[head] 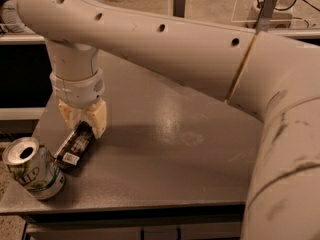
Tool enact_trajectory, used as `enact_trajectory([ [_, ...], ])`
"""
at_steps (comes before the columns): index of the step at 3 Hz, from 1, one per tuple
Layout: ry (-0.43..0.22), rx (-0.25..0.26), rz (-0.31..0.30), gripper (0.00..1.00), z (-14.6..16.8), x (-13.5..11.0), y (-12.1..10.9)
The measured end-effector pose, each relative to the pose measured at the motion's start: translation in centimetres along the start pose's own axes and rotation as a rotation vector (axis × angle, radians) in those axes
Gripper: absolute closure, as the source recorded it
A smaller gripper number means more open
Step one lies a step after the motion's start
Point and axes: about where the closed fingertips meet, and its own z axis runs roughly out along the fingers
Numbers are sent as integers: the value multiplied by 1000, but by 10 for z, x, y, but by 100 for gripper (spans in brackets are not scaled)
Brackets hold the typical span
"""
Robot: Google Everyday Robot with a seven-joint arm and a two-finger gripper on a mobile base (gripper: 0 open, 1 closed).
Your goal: Move rxbar chocolate near 7up can
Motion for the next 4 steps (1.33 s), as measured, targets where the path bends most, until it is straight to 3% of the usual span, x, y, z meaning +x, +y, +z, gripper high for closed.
enact_trajectory([
  [1,4,20,3,82,6,-1,3],
  [4,11,33,2,12,5,-2,1],
])
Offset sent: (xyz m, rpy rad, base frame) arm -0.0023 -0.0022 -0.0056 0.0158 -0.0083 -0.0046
